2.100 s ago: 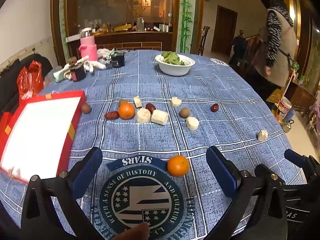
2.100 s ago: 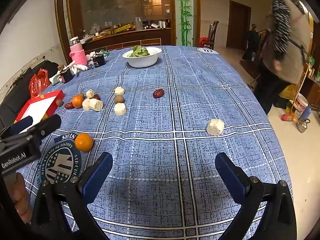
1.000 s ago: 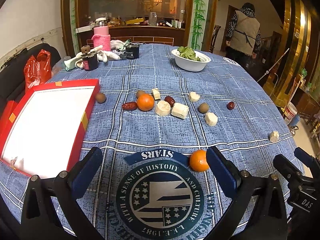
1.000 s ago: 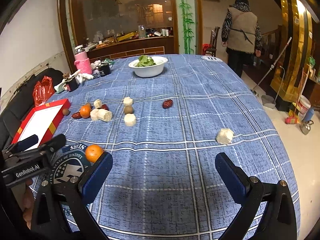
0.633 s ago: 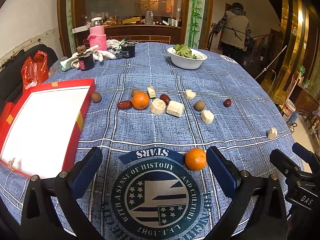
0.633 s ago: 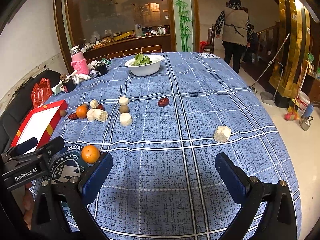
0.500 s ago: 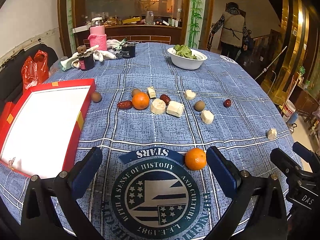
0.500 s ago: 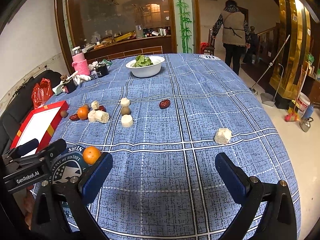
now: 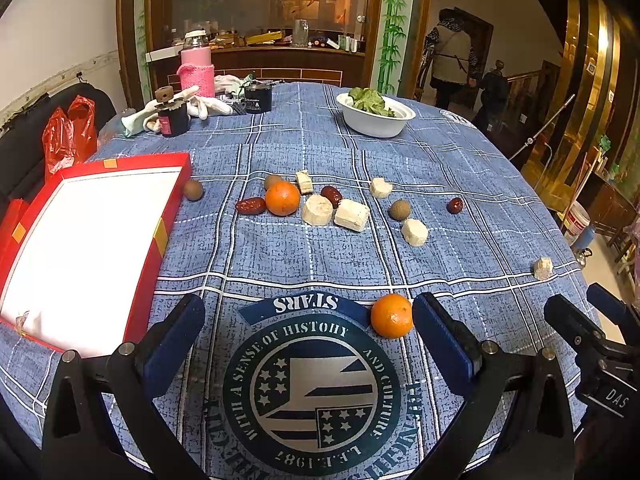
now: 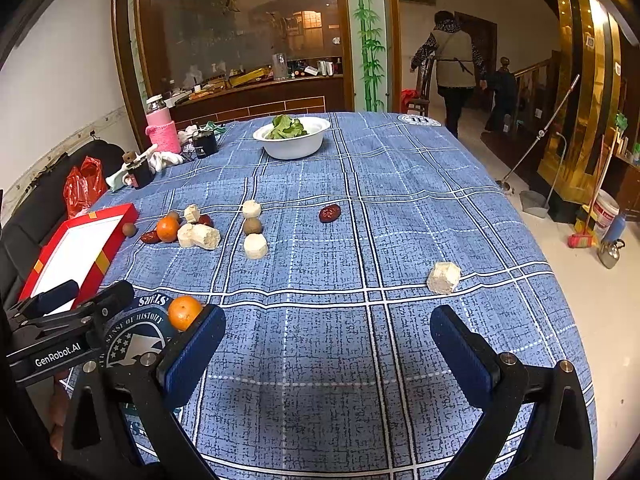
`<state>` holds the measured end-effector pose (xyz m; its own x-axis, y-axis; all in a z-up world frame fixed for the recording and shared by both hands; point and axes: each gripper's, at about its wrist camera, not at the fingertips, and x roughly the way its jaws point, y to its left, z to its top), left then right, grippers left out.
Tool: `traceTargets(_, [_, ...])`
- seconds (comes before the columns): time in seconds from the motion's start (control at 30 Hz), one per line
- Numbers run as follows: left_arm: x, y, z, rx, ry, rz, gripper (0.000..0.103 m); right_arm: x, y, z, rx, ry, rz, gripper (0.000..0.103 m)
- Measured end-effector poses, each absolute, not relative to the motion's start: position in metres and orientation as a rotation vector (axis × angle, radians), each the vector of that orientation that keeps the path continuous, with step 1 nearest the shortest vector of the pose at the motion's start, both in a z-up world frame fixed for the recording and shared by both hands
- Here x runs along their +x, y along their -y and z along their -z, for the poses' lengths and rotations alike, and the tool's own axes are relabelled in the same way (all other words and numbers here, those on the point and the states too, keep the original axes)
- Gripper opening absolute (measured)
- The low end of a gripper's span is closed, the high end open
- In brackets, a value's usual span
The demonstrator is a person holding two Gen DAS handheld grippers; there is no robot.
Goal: Organize fruits
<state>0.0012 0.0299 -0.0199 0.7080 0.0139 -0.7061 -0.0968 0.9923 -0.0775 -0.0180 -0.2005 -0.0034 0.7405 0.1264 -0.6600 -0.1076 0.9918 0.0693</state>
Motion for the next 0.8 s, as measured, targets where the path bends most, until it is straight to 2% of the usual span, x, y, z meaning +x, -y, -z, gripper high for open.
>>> traceTargets(0.4, [0.003, -0.04, 0.027, -0.143, -0.816, -0.02, 0.103, -0.01, 0.257, 0.019, 0.068, -0.778, -0.054, 0.103])
traceTargets(0.57, [0.009, -0.029, 0.031, -0.11, -0.833, 0.016, 0.103, 0.018, 0.285, 0.024, 0.126, -0.798, -0.019, 0.098])
traceTargets(0.6, [0.01, -0.027, 0.032, -0.111, -0.837, 0.028, 0.103, 0.027, 0.289, 0.026, 0.126, -0.816, 0.002, 0.091])
traceTargets(0.63, [0.012, -0.026, 0.032, -0.11, -0.841, 0.035, 0.103, 0.031, 0.29, 0.028, 0.129, -0.832, 0.008, 0.077])
traceTargets(0.7, [0.016, -0.025, 0.033, -0.113, -0.846, 0.04, 0.103, 0.048, 0.292, 0.033, 0.12, -0.877, 0.02, 0.059])
traceTargets(0.8, [0.022, -0.022, 0.035, -0.113, -0.859, 0.049, 0.103, 0.071, 0.296, 0.048, 0.144, -0.948, 0.042, 0.058])
